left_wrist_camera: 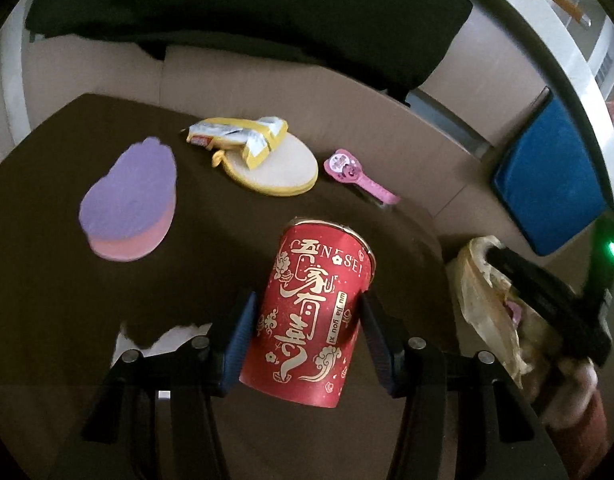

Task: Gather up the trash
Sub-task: 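Grasp the pink comb on the table with the right gripper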

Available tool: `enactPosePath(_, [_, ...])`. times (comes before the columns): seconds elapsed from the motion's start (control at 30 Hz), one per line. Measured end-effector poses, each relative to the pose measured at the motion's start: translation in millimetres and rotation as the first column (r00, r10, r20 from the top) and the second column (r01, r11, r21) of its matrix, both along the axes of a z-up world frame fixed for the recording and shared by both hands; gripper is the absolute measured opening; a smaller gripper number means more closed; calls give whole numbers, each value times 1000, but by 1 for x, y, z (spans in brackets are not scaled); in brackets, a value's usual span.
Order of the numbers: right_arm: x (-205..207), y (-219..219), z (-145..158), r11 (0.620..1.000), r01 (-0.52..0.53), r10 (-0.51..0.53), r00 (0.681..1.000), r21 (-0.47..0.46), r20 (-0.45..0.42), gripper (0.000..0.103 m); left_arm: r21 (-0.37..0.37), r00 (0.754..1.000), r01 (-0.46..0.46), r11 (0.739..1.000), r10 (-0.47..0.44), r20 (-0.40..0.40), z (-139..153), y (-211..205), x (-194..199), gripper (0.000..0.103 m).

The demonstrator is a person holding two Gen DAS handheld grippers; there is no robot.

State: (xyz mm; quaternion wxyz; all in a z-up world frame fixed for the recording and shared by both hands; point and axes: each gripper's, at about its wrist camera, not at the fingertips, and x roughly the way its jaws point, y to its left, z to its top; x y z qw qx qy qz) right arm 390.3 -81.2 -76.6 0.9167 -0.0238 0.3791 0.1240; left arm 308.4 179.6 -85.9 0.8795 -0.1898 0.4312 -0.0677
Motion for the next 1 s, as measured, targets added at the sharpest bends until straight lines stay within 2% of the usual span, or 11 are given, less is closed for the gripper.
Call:
enactPosePath(0.1, [27,44,-7,996,-89,89,996,-17,-18,36,-32,1000,-20,999,20,9,2,11,-8,53])
enactPosePath(0.2, [52,84,-17,986,-141,140,990,-88,-17,36,-55,1000,-18,998,18,1,1,22,-9,54])
enactPosePath(0.33, [81,124,-36,967,-158,154,987,-200,-37,35,-59,1000,5,998,-4,21,2,30,-6,54])
enactPosePath(0.43, [98,144,-49,965,-139,131,990,-222,-51,35,-51,999,10,999,-8,43,2,36,-4,54])
enactPosePath(0.57, [110,157,-59,970,-139,126,989,-202,-75,35,-102,999,26,994,-23,31,0,45,1,54])
enactPosePath(0.77, [107,168,-60,962,-169,160,985,-215,-59,35,-126,999,23,992,-18,43,1,48,2,54])
enactPosePath(0.83, [105,165,-60,967,-186,174,981,-173,-81,21,-127,999,22,992,-16,42,1,49,2,54])
enactPosePath(1.0, [91,150,-58,978,-125,108,988,-167,-108,15,-117,999,26,993,-20,49,4,46,1,54])
